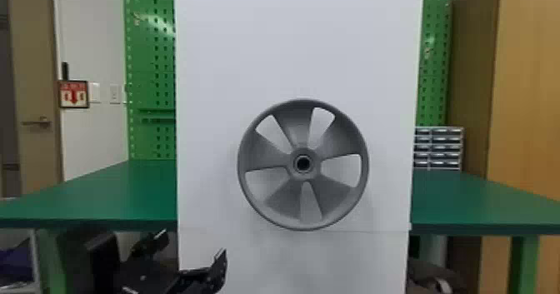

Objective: Hold the wheel and insert it

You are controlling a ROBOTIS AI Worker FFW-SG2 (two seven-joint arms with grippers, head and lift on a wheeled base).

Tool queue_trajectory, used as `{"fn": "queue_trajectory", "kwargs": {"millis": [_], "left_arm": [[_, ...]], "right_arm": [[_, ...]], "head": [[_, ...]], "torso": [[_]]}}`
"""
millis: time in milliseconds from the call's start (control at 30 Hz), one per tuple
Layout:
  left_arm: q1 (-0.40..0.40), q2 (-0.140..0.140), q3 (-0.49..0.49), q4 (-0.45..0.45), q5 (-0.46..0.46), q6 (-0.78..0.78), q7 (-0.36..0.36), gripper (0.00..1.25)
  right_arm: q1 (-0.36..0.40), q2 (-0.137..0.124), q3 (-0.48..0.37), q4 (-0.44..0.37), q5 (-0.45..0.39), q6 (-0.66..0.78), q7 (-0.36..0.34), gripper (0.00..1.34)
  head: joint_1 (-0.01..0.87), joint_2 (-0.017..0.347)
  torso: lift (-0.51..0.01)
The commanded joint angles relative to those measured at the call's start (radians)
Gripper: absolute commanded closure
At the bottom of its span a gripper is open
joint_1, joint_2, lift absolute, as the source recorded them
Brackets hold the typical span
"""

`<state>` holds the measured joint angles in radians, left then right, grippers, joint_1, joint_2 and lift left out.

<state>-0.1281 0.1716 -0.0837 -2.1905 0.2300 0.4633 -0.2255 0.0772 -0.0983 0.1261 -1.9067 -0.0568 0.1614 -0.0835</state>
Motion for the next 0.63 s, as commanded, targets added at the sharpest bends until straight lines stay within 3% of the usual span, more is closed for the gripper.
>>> {"fn": "queue_trajectory", "kwargs": {"millis": [0, 600], "left_arm": [[-0.001, -0.001, -0.002, 0.0, -0.003, 0.0, 0.0, 0.1], [-0.004, -0.003, -0.005, 0.0, -0.006, 0.0, 0.0, 0.1]], "right_arm": [[-0.002, 0.0, 0.0, 0.002, 0.003, -0.002, 0.002, 0.13], [-0.013, -0.001, 0.001, 0.002, 0.002, -0.002, 0.014, 0.17]], "head": [[0.097, 0.015], [0.097, 0.015]], "torso": [[-0.442], [-0.442]]}}
